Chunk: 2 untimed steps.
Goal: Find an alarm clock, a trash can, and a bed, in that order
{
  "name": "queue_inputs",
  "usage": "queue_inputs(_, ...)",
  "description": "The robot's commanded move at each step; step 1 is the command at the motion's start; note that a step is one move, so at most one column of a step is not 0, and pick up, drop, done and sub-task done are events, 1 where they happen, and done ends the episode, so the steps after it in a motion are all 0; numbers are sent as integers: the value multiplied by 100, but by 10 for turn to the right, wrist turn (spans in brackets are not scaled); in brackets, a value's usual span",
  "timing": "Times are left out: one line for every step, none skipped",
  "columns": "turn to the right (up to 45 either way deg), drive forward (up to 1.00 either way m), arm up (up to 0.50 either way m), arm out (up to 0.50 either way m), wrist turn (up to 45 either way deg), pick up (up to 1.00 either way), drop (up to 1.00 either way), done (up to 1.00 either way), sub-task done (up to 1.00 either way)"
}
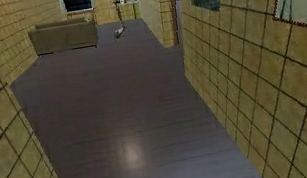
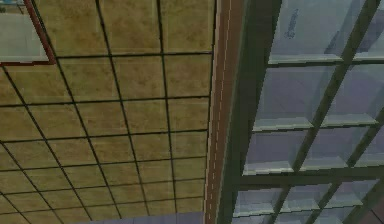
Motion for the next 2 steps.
queue_inputs(30, 0, 0, 0, 0, 0, 0, 0, 0)
queue_inputs(180, 0, 0, 0, 0, 0, 0, 0, 0)
